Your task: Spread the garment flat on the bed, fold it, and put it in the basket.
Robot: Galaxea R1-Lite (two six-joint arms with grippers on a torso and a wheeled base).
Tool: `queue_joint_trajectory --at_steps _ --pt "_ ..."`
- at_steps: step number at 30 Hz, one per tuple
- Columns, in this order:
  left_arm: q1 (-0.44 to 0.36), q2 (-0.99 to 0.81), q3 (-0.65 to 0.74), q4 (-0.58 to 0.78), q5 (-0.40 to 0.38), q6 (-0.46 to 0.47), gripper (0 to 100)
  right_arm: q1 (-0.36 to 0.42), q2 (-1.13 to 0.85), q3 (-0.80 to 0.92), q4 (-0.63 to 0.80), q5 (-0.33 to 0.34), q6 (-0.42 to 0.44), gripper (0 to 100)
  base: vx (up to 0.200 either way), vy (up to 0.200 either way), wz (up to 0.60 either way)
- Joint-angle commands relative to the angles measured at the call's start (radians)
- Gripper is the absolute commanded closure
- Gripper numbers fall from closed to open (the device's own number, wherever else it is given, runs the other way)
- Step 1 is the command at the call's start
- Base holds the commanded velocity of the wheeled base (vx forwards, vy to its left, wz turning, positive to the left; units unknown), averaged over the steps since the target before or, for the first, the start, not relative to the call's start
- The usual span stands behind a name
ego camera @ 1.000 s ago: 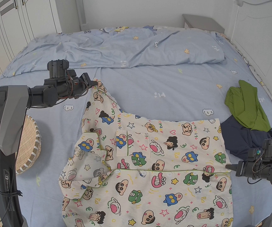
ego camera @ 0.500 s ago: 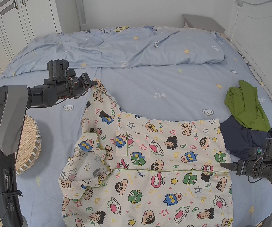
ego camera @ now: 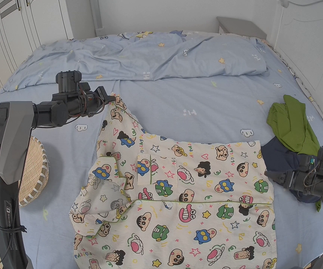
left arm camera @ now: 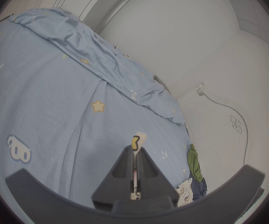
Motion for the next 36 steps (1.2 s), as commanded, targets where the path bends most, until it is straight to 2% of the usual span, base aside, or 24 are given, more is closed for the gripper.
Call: queue_joint_trajectory --at_steps 1,7,15,22,36 --pt "0.000 0.014 -0.013 0.004 -0.001 0.000 100 0.051 0.031 -0.246 0.112 -0.015 0.002 0 0.000 0.000 0.00" --pt "-0.001 0.036 -0.079 0.099 0.002 0.003 100 0.043 0.131 -0.421 0.130 -0.016 0.002 0 0.000 0.000 0.00" --pt "0.002 0.048 -0.079 0.104 0.002 0.006 100 0.034 0.268 -0.622 0.199 -0.013 0.005 0 0.000 0.000 0.00" --pt "0.025 0.048 -0.079 0.107 0.002 0.006 100 0.034 0.288 -0.627 0.196 -0.013 0.017 0 0.000 0.000 0.00" --pt "0.020 0.048 -0.079 0.108 0.002 0.004 100 0.048 0.328 -0.633 0.197 -0.007 0.019 0 0.000 0.000 0.00"
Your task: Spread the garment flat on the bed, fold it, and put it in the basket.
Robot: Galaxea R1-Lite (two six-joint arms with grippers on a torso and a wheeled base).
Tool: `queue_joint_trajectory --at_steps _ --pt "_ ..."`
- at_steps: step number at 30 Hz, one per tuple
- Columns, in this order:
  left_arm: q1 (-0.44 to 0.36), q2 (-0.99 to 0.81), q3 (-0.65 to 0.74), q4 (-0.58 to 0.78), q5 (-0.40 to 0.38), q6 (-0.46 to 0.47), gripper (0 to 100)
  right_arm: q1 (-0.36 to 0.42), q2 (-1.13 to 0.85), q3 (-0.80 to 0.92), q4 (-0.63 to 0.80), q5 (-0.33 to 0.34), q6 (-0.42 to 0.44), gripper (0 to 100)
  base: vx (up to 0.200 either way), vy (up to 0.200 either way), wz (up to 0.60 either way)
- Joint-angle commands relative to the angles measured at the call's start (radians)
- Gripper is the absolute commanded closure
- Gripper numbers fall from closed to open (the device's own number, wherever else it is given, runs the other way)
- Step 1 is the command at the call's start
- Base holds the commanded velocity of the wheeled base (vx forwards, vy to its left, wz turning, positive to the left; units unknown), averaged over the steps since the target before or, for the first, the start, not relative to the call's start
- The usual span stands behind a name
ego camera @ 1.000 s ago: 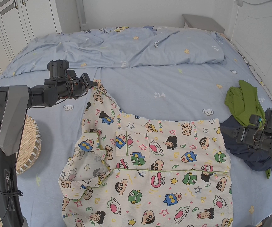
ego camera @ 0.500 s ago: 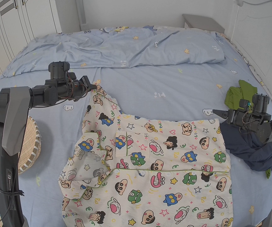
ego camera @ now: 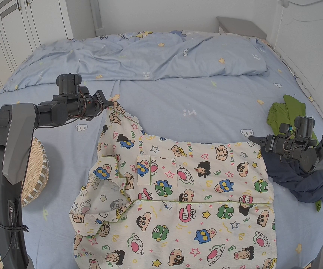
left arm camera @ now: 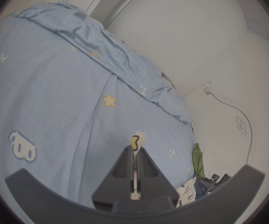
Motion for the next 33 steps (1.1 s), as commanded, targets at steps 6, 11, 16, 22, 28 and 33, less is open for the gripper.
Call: queue_joint_trajectory --at_steps 6,11,16,22,28,33 --pt "0.001 0.001 0.000 -0.002 0.000 -0.001 100 0.020 0.038 -0.016 -0.002 -0.006 0.000 0 0.000 0.000 0.00" --pt "0.001 0.002 0.000 -0.002 0.000 0.001 100 0.020 0.041 -0.025 -0.002 -0.006 0.010 100 0.000 0.000 0.00" --pt "0.001 0.002 0.000 0.000 0.000 0.001 100 0.020 0.062 -0.028 -0.009 -0.008 0.013 100 0.000 0.000 0.00" --pt "0.001 0.004 0.000 -0.002 0.000 0.001 100 0.020 0.061 -0.031 -0.009 -0.008 0.013 100 0.000 0.000 0.00" --pt "0.007 0.006 0.000 -0.002 -0.002 0.001 100 0.006 0.061 -0.051 -0.008 -0.009 0.031 100 0.000 0.000 0.00" --pt "0.007 0.007 0.000 0.000 -0.002 0.001 100 -0.001 0.061 -0.059 -0.006 -0.009 0.039 100 0.000 0.000 0.00"
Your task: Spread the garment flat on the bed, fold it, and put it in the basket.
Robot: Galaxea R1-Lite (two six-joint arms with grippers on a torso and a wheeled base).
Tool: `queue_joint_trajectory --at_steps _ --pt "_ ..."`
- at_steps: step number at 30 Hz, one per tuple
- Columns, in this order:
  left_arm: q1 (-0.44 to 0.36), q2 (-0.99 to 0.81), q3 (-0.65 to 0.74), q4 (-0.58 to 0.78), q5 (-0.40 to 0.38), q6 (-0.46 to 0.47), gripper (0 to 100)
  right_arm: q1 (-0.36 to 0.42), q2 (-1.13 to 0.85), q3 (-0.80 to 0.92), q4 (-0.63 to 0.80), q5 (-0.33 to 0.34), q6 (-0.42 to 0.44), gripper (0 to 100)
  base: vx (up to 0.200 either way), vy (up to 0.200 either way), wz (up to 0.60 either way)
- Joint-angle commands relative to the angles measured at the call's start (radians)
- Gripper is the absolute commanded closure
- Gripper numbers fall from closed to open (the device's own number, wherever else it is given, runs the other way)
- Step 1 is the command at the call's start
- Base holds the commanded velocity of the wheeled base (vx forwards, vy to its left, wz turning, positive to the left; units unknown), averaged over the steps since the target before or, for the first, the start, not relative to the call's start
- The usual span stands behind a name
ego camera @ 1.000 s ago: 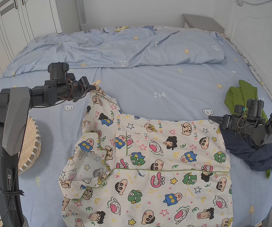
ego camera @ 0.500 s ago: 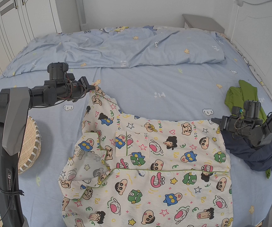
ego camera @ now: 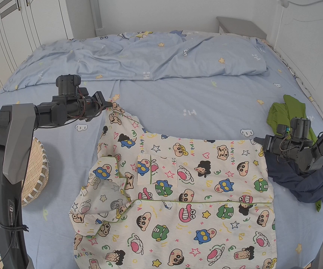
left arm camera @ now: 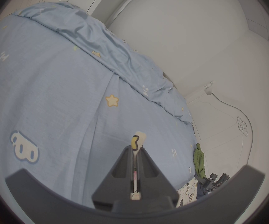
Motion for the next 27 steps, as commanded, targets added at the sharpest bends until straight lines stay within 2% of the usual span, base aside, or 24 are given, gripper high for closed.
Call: queue_joint_trajectory --at_steps 1,27 --pt "0.000 0.002 0.000 0.000 0.001 0.000 100 -0.004 -0.001 -0.006 0.003 0.000 0.001 100 0.000 0.000 0.00" --pt "-0.003 0.010 0.000 0.035 0.001 -0.004 100 -0.011 0.035 -0.064 0.008 -0.001 0.015 100 0.000 0.000 0.00"
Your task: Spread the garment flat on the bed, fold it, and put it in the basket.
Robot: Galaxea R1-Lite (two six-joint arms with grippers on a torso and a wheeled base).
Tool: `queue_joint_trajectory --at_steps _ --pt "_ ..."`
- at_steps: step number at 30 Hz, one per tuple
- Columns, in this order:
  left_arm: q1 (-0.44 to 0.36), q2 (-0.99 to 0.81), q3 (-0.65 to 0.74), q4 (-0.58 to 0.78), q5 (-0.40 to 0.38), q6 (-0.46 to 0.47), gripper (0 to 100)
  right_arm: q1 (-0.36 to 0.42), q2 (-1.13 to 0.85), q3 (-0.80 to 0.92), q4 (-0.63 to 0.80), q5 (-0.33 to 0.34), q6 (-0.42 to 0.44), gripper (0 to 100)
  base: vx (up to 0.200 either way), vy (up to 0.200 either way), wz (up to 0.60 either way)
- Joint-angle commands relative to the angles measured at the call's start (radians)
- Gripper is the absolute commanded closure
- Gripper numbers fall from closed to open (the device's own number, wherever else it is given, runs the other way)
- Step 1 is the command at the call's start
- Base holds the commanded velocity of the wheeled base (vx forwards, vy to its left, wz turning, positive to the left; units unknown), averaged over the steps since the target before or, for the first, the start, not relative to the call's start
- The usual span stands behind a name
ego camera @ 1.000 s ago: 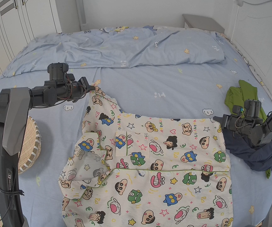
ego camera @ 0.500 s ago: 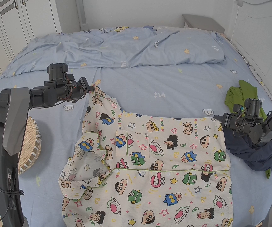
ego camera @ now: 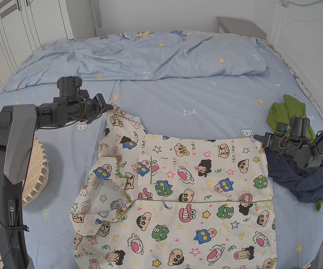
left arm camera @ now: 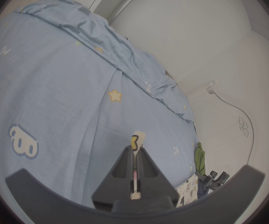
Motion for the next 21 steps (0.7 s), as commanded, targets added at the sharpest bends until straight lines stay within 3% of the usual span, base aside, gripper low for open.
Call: queue_joint_trajectory --at_steps 1,6,7,9,10,18,21 --pt "0.000 0.002 0.000 0.022 0.000 -0.001 100 -0.001 0.003 -0.005 -0.001 0.001 0.000 100 0.000 0.000 0.00" --pt "0.000 0.011 0.000 0.041 0.001 -0.001 100 0.001 0.004 -0.005 0.002 0.001 0.000 100 0.000 0.000 0.00" --pt "0.000 0.014 0.000 0.043 0.001 -0.001 100 0.001 0.004 -0.007 0.004 0.001 0.000 0 0.000 0.000 0.00" --pt "0.000 0.019 0.000 0.041 0.001 -0.001 100 0.004 0.004 -0.007 0.012 0.001 0.000 0 0.000 0.000 0.00" --pt "0.000 0.021 0.000 0.043 0.001 -0.001 0 0.004 0.004 -0.007 0.012 0.001 0.000 0 0.000 0.000 0.00" --pt "0.019 0.031 0.000 0.058 0.006 -0.001 0 -0.001 -0.005 0.002 0.002 0.002 0.000 0 0.000 0.000 0.00" --pt "0.039 0.031 0.000 0.121 0.012 -0.002 0 -0.010 -0.020 0.010 -0.001 0.002 0.011 0 0.000 0.000 0.00"
